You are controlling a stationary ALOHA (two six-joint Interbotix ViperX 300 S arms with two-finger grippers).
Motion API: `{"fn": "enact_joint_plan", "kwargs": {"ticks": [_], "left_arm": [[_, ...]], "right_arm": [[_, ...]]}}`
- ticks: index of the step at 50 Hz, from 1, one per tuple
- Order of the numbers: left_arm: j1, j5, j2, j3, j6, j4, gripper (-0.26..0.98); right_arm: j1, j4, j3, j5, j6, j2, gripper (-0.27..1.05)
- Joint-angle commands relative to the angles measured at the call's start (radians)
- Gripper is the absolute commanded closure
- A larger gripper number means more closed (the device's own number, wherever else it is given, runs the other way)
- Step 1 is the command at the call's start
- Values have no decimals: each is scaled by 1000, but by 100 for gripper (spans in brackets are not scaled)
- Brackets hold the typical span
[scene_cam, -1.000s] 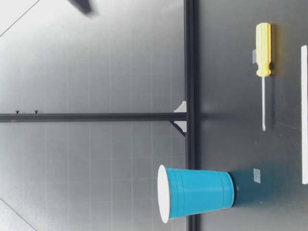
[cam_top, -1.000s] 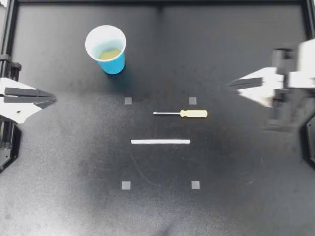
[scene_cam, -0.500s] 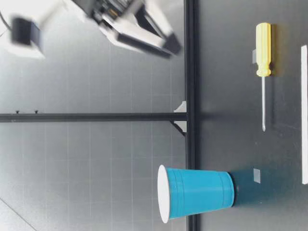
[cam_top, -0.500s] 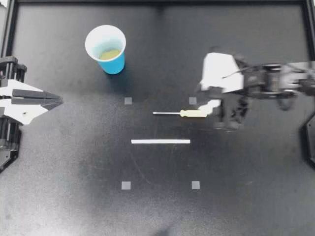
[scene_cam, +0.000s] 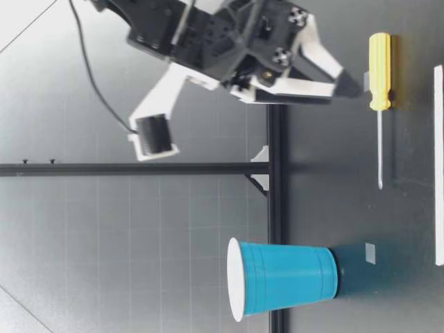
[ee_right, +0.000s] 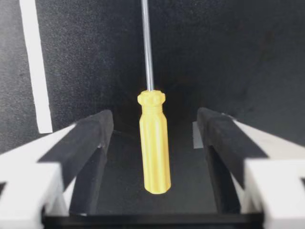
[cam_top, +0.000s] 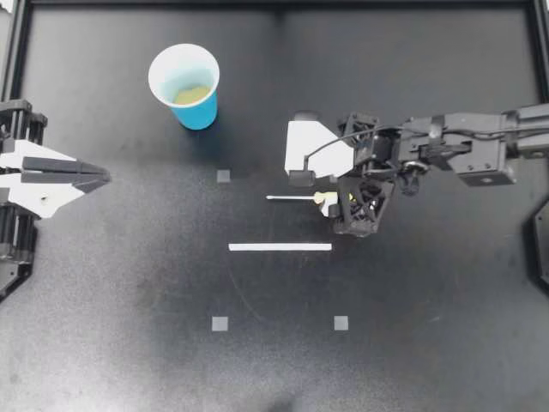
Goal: Pick up the screwdriver with the right arm, hand it over to the left arm then place it into the cup.
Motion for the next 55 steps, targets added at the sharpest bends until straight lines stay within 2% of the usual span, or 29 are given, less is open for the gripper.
{"fn": "enact_joint_plan", "kwargs": {"ticks": [1,16,36,55], "left_arm": [[0,-9,6,-9,0,-2,67],[0,-9,5,-6,-8,-2,67],[0,-9,2,-8,-12,-2,67],[0,-31,11,15,2,-2,67]], "right_arm": [[-6,3,-21,-11,-2,0,13],[-6,5,-21,-54,-2,51,14],[-6,6,-17,-49,0,94,30],[-6,6,-14,-34,5,83,71]]}}
